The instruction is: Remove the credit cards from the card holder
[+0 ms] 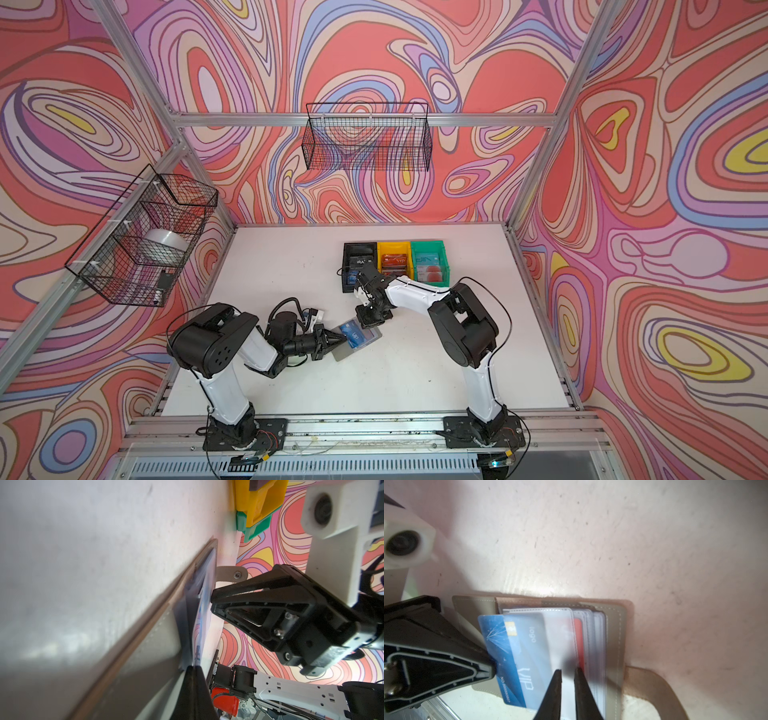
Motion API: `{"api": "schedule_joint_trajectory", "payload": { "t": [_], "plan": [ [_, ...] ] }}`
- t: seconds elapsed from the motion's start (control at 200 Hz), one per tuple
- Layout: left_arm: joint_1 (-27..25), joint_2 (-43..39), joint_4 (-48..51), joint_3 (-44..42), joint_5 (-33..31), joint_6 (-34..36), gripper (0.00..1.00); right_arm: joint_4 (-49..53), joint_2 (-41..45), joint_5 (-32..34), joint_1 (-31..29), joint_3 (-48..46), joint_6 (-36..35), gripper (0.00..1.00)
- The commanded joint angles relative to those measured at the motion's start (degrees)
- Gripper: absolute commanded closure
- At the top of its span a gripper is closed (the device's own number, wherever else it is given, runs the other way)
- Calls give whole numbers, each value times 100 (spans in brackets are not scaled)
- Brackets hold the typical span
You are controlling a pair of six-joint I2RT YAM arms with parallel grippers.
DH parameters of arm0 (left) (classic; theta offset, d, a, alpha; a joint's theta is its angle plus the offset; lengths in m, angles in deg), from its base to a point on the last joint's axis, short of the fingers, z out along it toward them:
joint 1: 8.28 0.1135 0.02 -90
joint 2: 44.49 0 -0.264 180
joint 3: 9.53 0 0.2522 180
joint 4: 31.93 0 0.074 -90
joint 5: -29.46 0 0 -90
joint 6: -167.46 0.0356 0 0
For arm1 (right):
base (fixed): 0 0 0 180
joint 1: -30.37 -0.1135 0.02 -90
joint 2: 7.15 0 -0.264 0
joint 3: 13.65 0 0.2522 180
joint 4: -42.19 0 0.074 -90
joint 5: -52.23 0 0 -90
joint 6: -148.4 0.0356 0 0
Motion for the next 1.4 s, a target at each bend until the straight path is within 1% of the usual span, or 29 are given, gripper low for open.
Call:
{"api": "schedule_joint_trajectory", "payload": {
  "t": [0.0,0.155,0.265,0.326,0.396,0.561,0.626,0.681,0.756,0.831,0.947,1.027,1.197,1.317,1.332,1.392],
  "plan": [
    [87,136,818,-250,-117,-36,100,297,-736,603,2,-399,-49,83],
    [206,-54,1028,-281,-64,92,100,325,-666,548,-1,-348,-55,83],
    [339,-378,1516,-287,-14,308,100,354,-562,454,1,-310,-76,83],
    [371,-635,1992,-237,-4,499,100,376,-506,409,-2,-274,-84,83],
    [380,-1026,2772,-117,-80,799,100,428,-438,348,2,-215,-110,83],
    [380,-2148,5177,478,-473,1763,100,558,-276,164,-1,-31,-217,82],
    [385,-2498,5773,710,-572,1962,100,683,-207,79,7,100,-299,80],
    [395,-2684,6061,843,-602,2053,100,778,-133,47,7,213,-372,78],
    [388,-2769,6148,933,-558,2056,100,957,-68,29,6,414,-475,75],
    [390,-2769,5922,921,-450,1919,100,1127,-15,-16,11,607,-574,73],
    [390,-2810,5742,966,-263,1858,100,1294,120,-394,62,806,-723,69],
    [388,-2918,5663,1041,-120,1858,100,1394,223,-841,182,918,-875,66],
    [405,-3191,5598,1336,286,1904,100,1770,274,-2044,542,1204,-1356,62],
    [390,-3408,5572,1387,476,1919,100,1855,268,-2458,656,1271,-1573,60],
    [402,-3425,5552,1576,512,1920,100,1851,257,-2525,665,1278,-1585,60],
    [393,-3475,5483,1630,570,1896,100,1828,209,-2793,683,1278,-1618,60]
  ]
}}
